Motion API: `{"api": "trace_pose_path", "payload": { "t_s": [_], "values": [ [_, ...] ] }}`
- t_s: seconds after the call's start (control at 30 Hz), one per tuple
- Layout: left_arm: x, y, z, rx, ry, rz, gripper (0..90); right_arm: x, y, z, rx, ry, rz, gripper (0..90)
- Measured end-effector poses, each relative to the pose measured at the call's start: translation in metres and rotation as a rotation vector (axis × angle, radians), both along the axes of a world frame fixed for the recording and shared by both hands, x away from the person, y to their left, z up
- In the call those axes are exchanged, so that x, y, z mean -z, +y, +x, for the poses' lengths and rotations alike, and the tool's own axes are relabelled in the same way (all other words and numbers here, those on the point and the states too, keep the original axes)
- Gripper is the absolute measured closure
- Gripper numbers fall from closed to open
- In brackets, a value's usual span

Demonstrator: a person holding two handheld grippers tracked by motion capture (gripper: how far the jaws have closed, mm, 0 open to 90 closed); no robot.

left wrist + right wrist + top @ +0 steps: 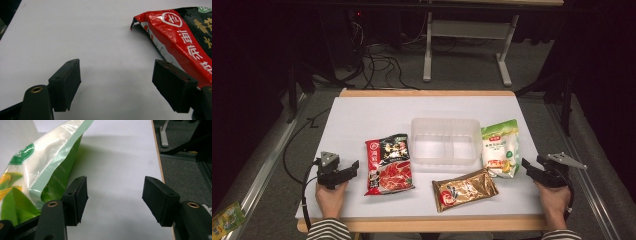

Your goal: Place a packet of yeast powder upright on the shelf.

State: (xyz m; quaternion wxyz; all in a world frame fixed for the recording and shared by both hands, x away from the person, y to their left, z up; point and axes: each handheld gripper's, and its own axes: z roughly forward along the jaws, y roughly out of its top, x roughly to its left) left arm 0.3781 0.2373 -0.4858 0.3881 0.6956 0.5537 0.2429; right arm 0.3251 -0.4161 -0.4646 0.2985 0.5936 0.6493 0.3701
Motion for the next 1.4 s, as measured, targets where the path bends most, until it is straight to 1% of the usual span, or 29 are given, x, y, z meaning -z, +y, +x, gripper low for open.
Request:
{"api": "trace_pose_path", "payload": {
  "t_s": [0.13, 0.17, 0.23, 0.27, 0.33, 0.4, 0.43, 0.53, 0.6, 0.63, 0.73, 0.83, 0.97, 1.03, 1.1, 1.17, 1.2, 1.23, 1.27, 1.3, 1.4],
  "values": [
    [0.0, 0.0, 0.0, -0.002, 0.004, 0.003, 23.6, -0.004, -0.001, -0.005, -0.009, -0.006, 0.001, 37.0],
    [0.0, 0.0, 0.0, -0.003, 0.005, 0.003, 23.6, -0.006, -0.002, -0.006, -0.02, -0.012, 0.002, 36.7],
    [0.0, 0.0, 0.0, -0.002, 0.003, 0.004, 23.6, -0.011, -0.004, -0.01, -0.043, -0.009, 0.024, 37.0],
    [0.0, 0.0, 0.0, -0.002, 0.002, 0.004, 23.6, -0.013, -0.004, -0.01, -0.051, -0.005, 0.027, 37.0],
    [0.0, 0.0, 0.0, -0.001, 0.003, 0.003, 23.6, -0.015, -0.004, -0.011, -0.056, -0.001, 0.036, 37.0],
    [0.0, 0.0, 0.0, -0.001, 0.002, 0.003, 23.6, -0.02, -0.004, -0.011, -0.063, 0.003, 0.052, 36.8],
    [0.0, 0.0, 0.0, 0.0, 0.001, 0.003, 23.6, -0.025, -0.003, -0.011, -0.074, 0.002, 0.059, 35.8],
    [0.0, 0.0, 0.0, 0.0, 0.001, 0.004, 23.3, -0.029, -0.002, -0.01, -0.083, -0.002, 0.06, 35.6],
    [0.0, 0.0, 0.0, -0.001, 0.001, 0.004, 23.3, -0.034, 0.0, -0.009, -0.091, -0.003, 0.062, 35.5],
    [0.0, 0.0, 0.0, -0.001, 0.0, 0.005, 23.3, -0.038, 0.002, -0.006, -0.104, 0.009, 0.068, 34.9],
    [0.0, 0.0, 0.0, 0.001, 0.0, 0.004, 23.3, -0.04, 0.003, -0.004, -0.112, 0.018, 0.069, 34.9],
    [0.0, 0.0, 0.0, 0.002, -0.001, 0.003, 23.2, -0.044, 0.005, 0.0, -0.122, 0.041, 0.07, 35.0],
    [0.0, 0.0, 0.0, 0.002, 0.0, 0.004, 23.2, -0.047, 0.006, 0.003, -0.126, 0.044, 0.063, 35.2],
    [0.0, 0.0, 0.0, 0.002, 0.0, 0.005, 23.2, -0.049, 0.007, 0.005, -0.127, 0.052, 0.059, 35.3],
    [0.0, 0.0, 0.0, 0.001, 0.0, 0.004, 23.2, -0.051, 0.008, 0.008, -0.139, 0.06, 0.053, 35.3],
    [0.0, 0.0, 0.0, 0.001, 0.0, 0.004, 23.2, -0.053, 0.009, 0.009, -0.135, 0.067, 0.06, 35.3],
    [0.0, 0.0, 0.0, 0.001, 0.001, 0.005, 23.2, -0.053, 0.008, 0.01, -0.146, 0.062, 0.047, 35.3],
    [0.0, 0.0, 0.0, 0.001, 0.001, 0.004, 23.2, -0.055, 0.009, 0.013, -0.139, 0.067, 0.055, 35.3],
    [0.0, 0.0, 0.0, 0.001, 0.001, 0.004, 23.1, -0.056, 0.009, 0.014, -0.147, 0.065, 0.048, 35.3],
    [0.0, 0.0, 0.0, 0.001, 0.001, 0.004, 23.2, -0.056, 0.01, 0.015, -0.14, 0.069, 0.053, 35.3],
    [0.0, 0.0, 0.0, 0.001, 0.001, 0.004, 23.1, -0.057, 0.01, 0.018, -0.145, 0.072, 0.049, 35.2]
  ]
}}
